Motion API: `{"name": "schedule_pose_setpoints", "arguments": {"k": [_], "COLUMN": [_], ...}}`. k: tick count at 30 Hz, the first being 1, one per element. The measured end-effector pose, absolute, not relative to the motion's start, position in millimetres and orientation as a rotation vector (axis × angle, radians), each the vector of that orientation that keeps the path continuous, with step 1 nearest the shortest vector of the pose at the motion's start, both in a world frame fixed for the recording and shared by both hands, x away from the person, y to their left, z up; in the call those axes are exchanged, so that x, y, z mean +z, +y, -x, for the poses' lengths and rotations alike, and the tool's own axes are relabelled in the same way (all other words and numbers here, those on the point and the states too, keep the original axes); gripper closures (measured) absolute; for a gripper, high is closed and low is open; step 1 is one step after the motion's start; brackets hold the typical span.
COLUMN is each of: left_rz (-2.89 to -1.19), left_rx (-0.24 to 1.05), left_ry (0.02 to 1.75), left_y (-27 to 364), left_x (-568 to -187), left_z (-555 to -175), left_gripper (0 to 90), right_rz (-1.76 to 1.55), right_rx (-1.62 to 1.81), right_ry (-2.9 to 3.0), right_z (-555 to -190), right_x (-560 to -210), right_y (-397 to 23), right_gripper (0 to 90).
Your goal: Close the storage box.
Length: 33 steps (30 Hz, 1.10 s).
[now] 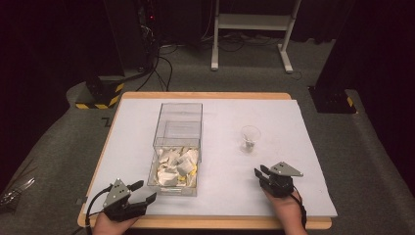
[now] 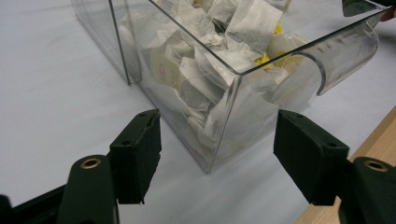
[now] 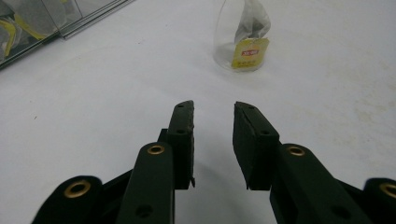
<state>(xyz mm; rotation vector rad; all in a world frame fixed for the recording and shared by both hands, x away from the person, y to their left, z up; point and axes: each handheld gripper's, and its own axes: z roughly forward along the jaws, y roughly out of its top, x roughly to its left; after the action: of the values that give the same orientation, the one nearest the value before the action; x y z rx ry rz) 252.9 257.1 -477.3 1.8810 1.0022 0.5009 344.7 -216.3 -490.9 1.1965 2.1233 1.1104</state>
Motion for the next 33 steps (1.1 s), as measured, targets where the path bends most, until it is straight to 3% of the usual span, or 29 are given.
{"name": "schedule_pose_setpoints", "arguments": {"k": [33], "left_rz": [-1.892], "left_rx": [0.584], "left_ry": [0.988], "left_y": [235], "left_x": [-483], "left_z": [-257], "left_gripper": [37.2], "right_rz": [-1.209], "right_rx": [1.063], "right_ry": [2.145], "right_z": [-346], "right_x": [-496], "right_y": [-216], "right_gripper": [66.8]}}
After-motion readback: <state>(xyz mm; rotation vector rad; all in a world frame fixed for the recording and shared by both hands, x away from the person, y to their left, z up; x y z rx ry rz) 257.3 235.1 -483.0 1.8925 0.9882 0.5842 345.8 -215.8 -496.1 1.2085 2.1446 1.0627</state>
